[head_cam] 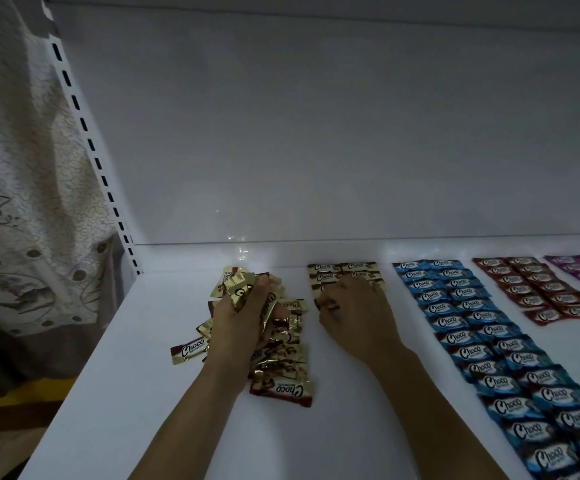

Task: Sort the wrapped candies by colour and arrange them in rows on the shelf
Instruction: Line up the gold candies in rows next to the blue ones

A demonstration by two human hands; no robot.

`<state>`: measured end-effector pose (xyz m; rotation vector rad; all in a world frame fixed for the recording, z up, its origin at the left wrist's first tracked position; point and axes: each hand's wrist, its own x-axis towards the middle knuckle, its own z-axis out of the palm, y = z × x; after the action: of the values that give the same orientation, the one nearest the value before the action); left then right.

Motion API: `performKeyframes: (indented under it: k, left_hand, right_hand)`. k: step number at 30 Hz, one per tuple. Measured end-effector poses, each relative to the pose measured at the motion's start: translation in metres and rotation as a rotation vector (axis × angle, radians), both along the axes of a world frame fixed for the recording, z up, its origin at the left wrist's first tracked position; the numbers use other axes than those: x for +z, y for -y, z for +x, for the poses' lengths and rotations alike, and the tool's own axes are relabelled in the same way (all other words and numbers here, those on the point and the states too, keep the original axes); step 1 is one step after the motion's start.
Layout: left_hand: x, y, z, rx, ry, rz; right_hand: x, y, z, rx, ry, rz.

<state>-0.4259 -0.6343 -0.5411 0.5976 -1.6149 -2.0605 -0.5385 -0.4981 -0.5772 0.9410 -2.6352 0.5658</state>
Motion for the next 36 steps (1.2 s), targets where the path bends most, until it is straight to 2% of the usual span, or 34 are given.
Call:
performKeyframes:
  k: [5, 7, 8, 10, 11, 13, 16, 23, 27, 31, 33, 34, 36]
  left_hand:
    - [0.003, 0.000, 0.002, -0.108, -0.016, 0.057]
    - [0.002, 0.000, 0.001, -0.133, -0.009, 0.047]
    - [0.003, -0.002, 0.003, -0.142, -0.011, 0.021]
    - [0.004, -0.005, 0.005, -0.160, -0.052, -0.066]
    - [0.004, -0.007, 0.005, -0.162, -0.081, -0.121]
    - [0.006, -0.008, 0.006, -0.160, -0.123, -0.206]
    - [0.003, -0.007, 0.004, -0.140, -0.092, -0.214]
    - [0.011, -0.010, 0.007, -0.115, -0.074, -0.144]
    - [0.012, -0.012, 0.008, -0.101, -0.062, -0.220]
    - [0.001, -0.005, 0.002, -0.020, -0.117, -0.240]
    - [-0.008, -0.002, -0.001, 0.015, -0.154, -0.375]
    - [-0.012, -0.001, -0.002, 0.061, -0.177, -0.510]
    - [-0.018, 0.003, 0.000, 0.204, -0.214, -0.944]
  right_hand:
    - [-0.002, -0.001, -0.003, -0.035, -0.028, -0.028]
    - [0.001, 0.002, -0.002, -0.026, -0.010, -0.244]
    - [0.006, 0.004, 0.001, 0.015, 0.099, -0.408]
    - [0.023, 0.009, 0.010, 0.160, 0.489, -0.684]
    - [0.030, 0.010, 0.015, 0.228, 0.650, -0.753]
    - [0.038, 0.011, 0.023, 0.317, 0.786, -0.761]
    - [0.039, 0.015, 0.030, 0.329, 0.827, -0.801]
    - [0.040, 0.010, 0.022, 0.229, 0.828, -1.104]
    - [0.038, 0.011, 0.022, 0.266, 0.857, -1.092]
    - [0.038, 0.011, 0.025, 0.383, 0.920, -0.950]
    - [0.037, 0.013, 0.027, 0.407, 0.946, -0.892]
    - [0.037, 0.014, 0.028, 0.423, 0.968, -0.890]
    - [0.038, 0.015, 0.031, 0.479, 1.032, -0.926]
